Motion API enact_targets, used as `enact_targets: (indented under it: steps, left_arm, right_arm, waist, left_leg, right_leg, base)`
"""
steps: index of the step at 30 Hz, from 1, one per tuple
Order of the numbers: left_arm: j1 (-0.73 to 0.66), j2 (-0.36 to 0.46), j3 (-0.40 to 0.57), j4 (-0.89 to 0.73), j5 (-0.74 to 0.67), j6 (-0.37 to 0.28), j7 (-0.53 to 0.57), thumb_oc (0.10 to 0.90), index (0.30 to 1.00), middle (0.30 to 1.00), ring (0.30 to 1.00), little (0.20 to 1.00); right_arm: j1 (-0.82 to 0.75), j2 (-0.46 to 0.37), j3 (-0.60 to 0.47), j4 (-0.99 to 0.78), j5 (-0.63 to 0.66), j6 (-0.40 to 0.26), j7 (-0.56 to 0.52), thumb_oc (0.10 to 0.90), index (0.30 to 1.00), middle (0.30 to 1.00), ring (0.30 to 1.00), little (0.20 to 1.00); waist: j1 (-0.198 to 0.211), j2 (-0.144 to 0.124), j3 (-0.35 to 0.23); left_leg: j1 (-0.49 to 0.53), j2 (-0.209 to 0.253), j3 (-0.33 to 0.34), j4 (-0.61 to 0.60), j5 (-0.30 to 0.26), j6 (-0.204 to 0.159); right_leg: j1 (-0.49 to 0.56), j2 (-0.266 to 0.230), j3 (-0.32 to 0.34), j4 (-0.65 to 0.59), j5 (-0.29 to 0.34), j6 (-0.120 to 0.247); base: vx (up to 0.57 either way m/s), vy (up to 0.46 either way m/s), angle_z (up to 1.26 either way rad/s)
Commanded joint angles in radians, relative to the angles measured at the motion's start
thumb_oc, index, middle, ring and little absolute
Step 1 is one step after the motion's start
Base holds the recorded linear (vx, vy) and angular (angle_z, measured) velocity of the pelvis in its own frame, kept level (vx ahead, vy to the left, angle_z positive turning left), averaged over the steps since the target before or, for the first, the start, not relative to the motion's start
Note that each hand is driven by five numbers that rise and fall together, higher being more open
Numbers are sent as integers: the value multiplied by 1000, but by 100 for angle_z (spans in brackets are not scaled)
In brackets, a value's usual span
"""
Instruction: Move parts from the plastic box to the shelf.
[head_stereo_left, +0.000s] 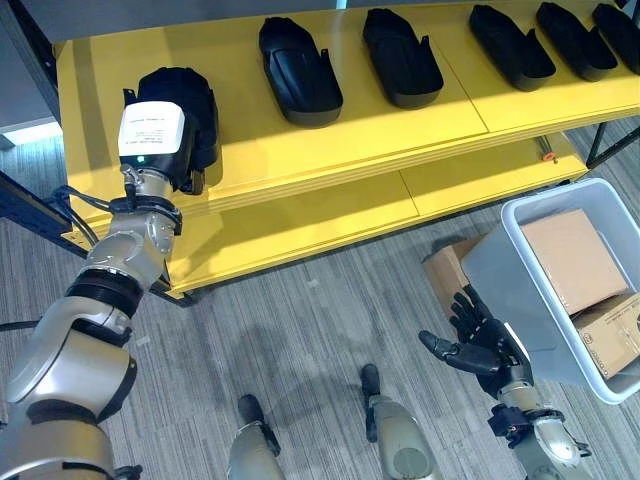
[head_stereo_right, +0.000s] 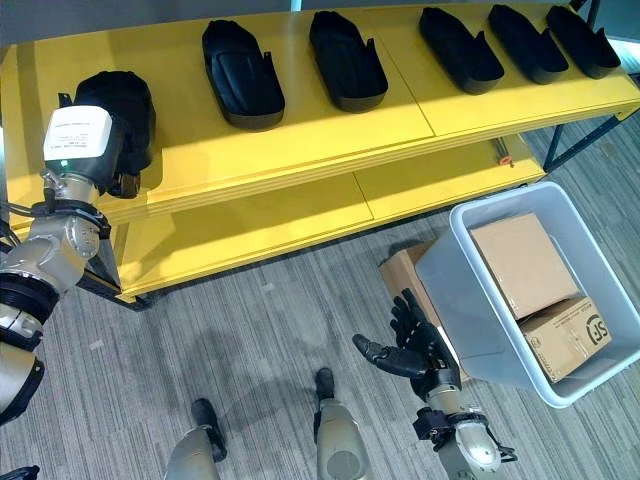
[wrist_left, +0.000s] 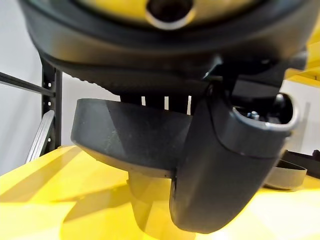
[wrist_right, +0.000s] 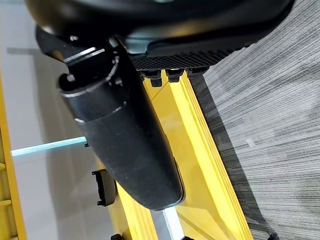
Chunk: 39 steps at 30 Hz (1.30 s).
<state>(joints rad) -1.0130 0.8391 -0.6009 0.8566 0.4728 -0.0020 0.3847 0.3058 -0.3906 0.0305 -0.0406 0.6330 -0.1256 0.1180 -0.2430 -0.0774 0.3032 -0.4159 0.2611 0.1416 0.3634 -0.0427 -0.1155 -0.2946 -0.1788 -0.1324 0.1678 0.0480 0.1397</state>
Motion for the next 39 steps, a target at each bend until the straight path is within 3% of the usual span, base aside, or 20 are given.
enact_targets:
  steps: [1,21,39]
  left_arm:
    - [-143,36,38,7,-73,-12,27,400,300,300,300,300]
    - [-284,41,-37,141,-170,-27,24,400,300,300,300,300]
    - [-397,70,-127,223,-146,-13,11,400,300,300,300,300]
  right_arm:
    - [-16,-48,-40,-131,62,-85,0,900,1000,1000,1000,1000]
    - [-29,-58,-45,-136,76,-92,-6,900,1000,1000,1000,1000]
    - [-29,-81,-64,-152,92,-96,-5,900,1000,1000,1000,1000]
  waist:
    - [-8,3,-49]
    - [-23,2,-63]
    - [-41,0,-61]
  left_leg:
    - [-19,10,-21,49,-61,31]
    - [-71,6,-24,64,-62,33]
    - [-106,9,-11,84,-74,45]
  right_leg:
    - [44,-21,34,98,-152,17]
    - [21,-23,33,80,-138,23]
    - [-24,-23,57,76,-123,28]
  base:
    - [21,2,4]
    - [3,2,1]
    - [4,3,-2]
